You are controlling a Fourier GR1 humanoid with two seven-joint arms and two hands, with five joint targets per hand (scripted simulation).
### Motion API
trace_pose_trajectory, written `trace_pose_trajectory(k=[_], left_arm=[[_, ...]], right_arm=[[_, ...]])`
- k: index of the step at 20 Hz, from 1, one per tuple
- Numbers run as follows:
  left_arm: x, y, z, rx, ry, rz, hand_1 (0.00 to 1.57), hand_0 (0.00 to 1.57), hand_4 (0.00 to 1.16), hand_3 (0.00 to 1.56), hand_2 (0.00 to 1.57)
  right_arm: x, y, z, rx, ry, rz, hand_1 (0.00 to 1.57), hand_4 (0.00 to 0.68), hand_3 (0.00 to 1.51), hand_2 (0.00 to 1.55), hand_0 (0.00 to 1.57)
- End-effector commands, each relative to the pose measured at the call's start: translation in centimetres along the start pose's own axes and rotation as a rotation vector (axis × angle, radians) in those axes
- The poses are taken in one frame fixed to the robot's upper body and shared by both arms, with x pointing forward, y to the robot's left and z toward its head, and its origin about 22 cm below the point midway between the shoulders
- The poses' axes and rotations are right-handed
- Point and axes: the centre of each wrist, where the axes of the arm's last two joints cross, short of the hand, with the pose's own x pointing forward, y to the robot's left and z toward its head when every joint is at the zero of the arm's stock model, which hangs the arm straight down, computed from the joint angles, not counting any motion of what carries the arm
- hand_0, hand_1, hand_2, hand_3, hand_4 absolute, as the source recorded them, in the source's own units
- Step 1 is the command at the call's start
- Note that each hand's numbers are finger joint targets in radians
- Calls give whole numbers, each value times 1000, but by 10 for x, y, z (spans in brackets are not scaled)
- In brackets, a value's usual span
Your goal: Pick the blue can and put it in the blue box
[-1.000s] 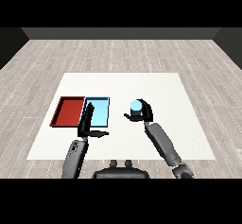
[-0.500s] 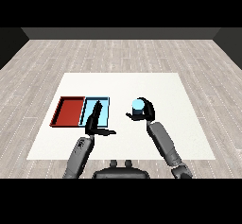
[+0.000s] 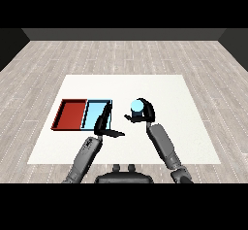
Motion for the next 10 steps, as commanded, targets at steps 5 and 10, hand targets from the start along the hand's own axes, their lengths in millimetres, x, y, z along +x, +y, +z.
trace_pose_trajectory(k=[5, 10], left_arm=[[-7, -22, -6, -28, 38, -27, 0, 0, 0, 0, 0], [-34, -25, -19, -7, 73, 8, 0, 0, 0, 0, 0]], right_arm=[[14, 5, -18, 57, -20, -33, 1439, 551, 1360, 1459, 1439], [8, 6, 11, 40, -7, -53, 1423, 560, 1374, 1460, 1423]])
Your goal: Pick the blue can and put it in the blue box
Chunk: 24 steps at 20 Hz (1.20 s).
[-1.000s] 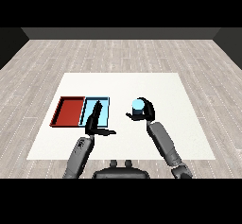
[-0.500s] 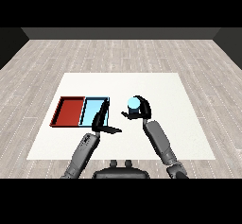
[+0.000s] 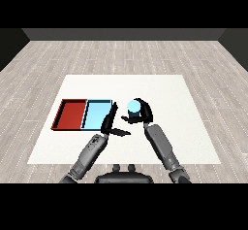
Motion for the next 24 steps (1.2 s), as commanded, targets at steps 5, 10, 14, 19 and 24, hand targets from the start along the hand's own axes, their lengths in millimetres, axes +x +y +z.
trace_pose_trajectory(k=[5, 10, 14, 19, 24], left_arm=[[-2, -18, -8, -16, 29, 9, 0, 0, 0, 0, 0], [-4, -8, -4, 5, 60, 33, 0, 0, 0, 0, 0], [-17, -26, -15, 11, 60, 31, 0, 0, 0, 0, 0], [-23, -31, -9, -8, 66, 8, 0, 0, 0, 0, 0], [-11, -27, -19, -12, 85, 12, 0, 0, 0, 0, 0]], right_arm=[[7, 31, -12, 34, -24, -19, 1443, 552, 1364, 1466, 1443], [19, 26, -6, 52, -10, -38, 1437, 553, 1373, 1463, 1437], [-1, 26, 16, 51, -25, -42, 1437, 561, 1374, 1461, 1437], [-8, 35, 5, 55, -24, -44, 1419, 559, 1363, 1456, 1419], [-3, 35, 8, 72, -32, -51, 1428, 552, 1381, 1463, 1428]])
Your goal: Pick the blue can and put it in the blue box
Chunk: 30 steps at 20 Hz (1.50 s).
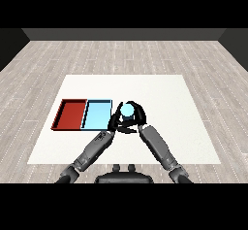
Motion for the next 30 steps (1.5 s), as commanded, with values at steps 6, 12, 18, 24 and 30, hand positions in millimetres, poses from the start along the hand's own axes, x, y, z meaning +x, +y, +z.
trace_pose_trajectory(k=[6, 12, 18, 24, 30], left_arm=[[6, -4, -1, 9, 4, -12, 0, 0, 0, 0, 0], [8, -15, -16, -27, 0, -3, 0, 0, 0, 0, 0], [-2, -13, 0, -26, 2, -40, 0, 0, 0, 0, 0], [3, 2, -22, 59, 40, -62, 0, 0, 605, 0, 0], [12, -25, -25, 140, 88, -88, 1571, 1571, 1134, 1472, 1571]], right_arm=[[10, 24, 3, 11, -8, -16, 1421, 541, 1370, 1457, 1421], [5, 25, -11, 20, 9, -22, 1465, 529, 1372, 1466, 1465], [8, 33, 0, 56, 19, -12, 1438, 501, 1350, 1447, 1438], [11, 38, 1, 64, -3, -8, 1453, 498, 1365, 1455, 1453], [4, 42, 16, 74, 14, -26, 1426, 529, 1378, 1461, 1426]])
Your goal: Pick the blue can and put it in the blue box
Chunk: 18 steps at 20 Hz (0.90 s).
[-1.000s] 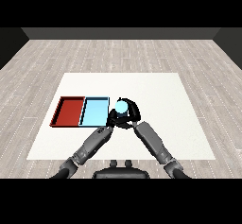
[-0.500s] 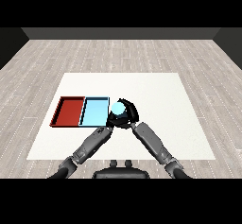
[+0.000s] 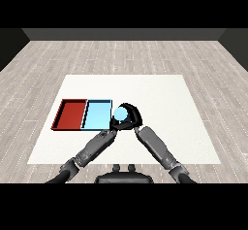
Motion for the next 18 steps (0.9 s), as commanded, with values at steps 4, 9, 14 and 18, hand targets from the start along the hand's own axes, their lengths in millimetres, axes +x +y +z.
trace_pose_trajectory(k=[4, 9, 14, 18], left_arm=[[14, -4, -21, 36, 17, -22, 1571, 1571, 1136, 1456, 1553], [-1, 5, -17, 62, -15, -37, 1571, 1571, 1142, 1472, 1558], [8, -2, -13, 73, -27, -50, 1571, 1571, 1138, 1466, 1559], [10, -5, -13, 72, -38, -49, 1571, 1571, 1138, 1466, 1559]], right_arm=[[-2, -1, 13, 13, 10, -55, 1423, 531, 1378, 1457, 1423], [3, -3, 6, 8, 4, -42, 1425, 522, 1376, 1464, 1425], [4, 4, -4, -6, 32, 45, 0, 0, 0, 0, 0], [7, 6, -6, -6, 33, 41, 0, 0, 0, 0, 0]])
